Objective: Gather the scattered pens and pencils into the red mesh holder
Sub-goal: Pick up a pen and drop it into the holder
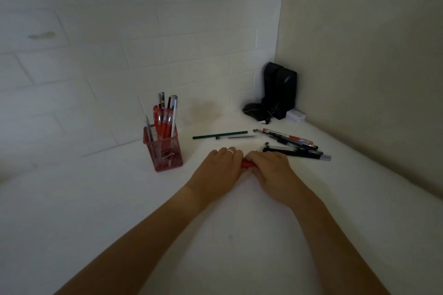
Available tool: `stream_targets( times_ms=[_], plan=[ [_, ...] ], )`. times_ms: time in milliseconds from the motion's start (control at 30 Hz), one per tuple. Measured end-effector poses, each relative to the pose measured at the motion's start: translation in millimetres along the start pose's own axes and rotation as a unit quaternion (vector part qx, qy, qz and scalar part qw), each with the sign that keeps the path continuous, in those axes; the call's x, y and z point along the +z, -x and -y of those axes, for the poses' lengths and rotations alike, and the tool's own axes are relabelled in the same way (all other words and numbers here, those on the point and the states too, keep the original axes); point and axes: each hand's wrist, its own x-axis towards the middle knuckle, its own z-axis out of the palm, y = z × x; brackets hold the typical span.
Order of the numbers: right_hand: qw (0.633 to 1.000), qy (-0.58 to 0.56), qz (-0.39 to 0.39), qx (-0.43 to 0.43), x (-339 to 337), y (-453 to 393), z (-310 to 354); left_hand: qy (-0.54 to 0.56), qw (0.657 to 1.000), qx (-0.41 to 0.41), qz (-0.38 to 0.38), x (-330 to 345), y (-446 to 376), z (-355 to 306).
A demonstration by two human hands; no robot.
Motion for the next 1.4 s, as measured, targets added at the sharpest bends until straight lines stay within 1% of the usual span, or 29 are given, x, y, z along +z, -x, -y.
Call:
stream_targets(
  times_ms=[33, 133, 200, 233, 300, 333, 400, 433, 467, 533, 633, 667, 700, 767, 800, 833, 867, 900, 967, 1067, 1167, 1233, 1300, 1333, 1400],
  plan=[
    [1.0, -0.003, -0.013, -0.017, 1, -3, 5, 0.017, 1.0, -0.011, 0.002, -7, 2, 7],
    [0.999, -0.017, -0.032, -0.028, 7, -15, 29, 0.082, 0.996, -0.042, 0.006, -37, 9, 28],
    [0.995, -0.083, -0.048, -0.028, 7, -26, 51, 0.184, 0.979, -0.082, 0.0, -64, 11, 46],
    [0.99, -0.127, -0.054, -0.02, 5, -33, 65, 0.235, 0.966, -0.103, -0.019, -78, 11, 56],
    [0.973, -0.222, -0.064, 0.006, -1, -52, 94, 0.294, 0.938, -0.162, -0.082, -104, 10, 69],
    [0.96, -0.27, -0.074, 0.017, -3, -63, 109, 0.327, 0.915, -0.204, -0.116, -114, 9, 74],
    [0.934, -0.343, -0.096, 0.036, -5, -87, 142, 0.413, 0.843, -0.292, -0.182, -127, 5, 79],
    [0.921, -0.374, -0.1, 0.043, -6, -97, 158, 0.433, 0.816, -0.324, -0.205, -128, 3, 82],
    [0.903, -0.415, -0.102, 0.055, -6, -106, 173, 0.419, 0.811, -0.343, -0.219, -128, 1, 87],
    [0.872, -0.474, -0.098, 0.074, -6, -120, 194, 0.378, 0.818, -0.368, -0.231, -123, -3, 101],
    [0.915, -0.393, -0.077, 0.048, -1, -133, 200, 0.398, 0.79, -0.398, -0.243, -117, -7, 125],
    [0.917, -0.388, -0.079, 0.044, 1, -135, 200, 0.404, 0.784, -0.401, -0.246, -116, -7, 133],
    [0.92, -0.375, -0.106, 0.04, 3, -136, 198, 0.401, 0.783, -0.405, -0.249, -114, -6, 140],
    [0.916, -0.336, -0.216, 0.05, 14, -136, 190, 0.386, 0.788, -0.406, -0.256, -105, -3, 150],
    [0.906, -0.32, -0.27, 0.069, 19, -135, 185, 0.378, 0.791, -0.405, -0.26, -100, -1, 153],
    [0.896, -0.308, -0.305, 0.097, 24, -134, 181, 0.374, 0.793, -0.402, -0.262, -96, 0, 153],
    [0.889, -0.303, -0.32, 0.127, 29, -134, 176, 0.373, 0.795, -0.399, -0.264, -92, 0, 152],
    [0.885, -0.306, -0.318, 0.151, 33, -133, 173, 0.374, 0.795, -0.397, -0.265, -89, 0, 150],
    [0.886, -0.33, -0.273, 0.179, 39, -133, 168, 0.376, 0.794, -0.396, -0.268, -82, 0, 149],
    [0.896, -0.354, -0.197, 0.182, 47, -133, 167, 0.354, 0.804, -0.378, -0.292, -78, 1, 153],
    [0.9, -0.358, -0.179, 0.171, 54, -133, 166, 0.325, 0.808, -0.362, -0.331, -81, 2, 159],
    [0.9, -0.358, -0.178, 0.172, 59, -134, 166, 0.321, 0.807, -0.363, -0.337, -81, 2, 161],
    [0.896, -0.37, -0.176, 0.173, 62, -136, 169, 0.334, 0.811, -0.368, -0.309, -75, 3, 159],
    [0.893, -0.378, -0.176, 0.172, 63, -136, 170, 0.332, 0.818, -0.377, -0.281, -70, 5, 156],
    [0.89, -0.384, -0.178, 0.17, 63, -137, 171, 0.302, 0.835, -0.417, -0.197, -59, 9, 148]
  ],
)
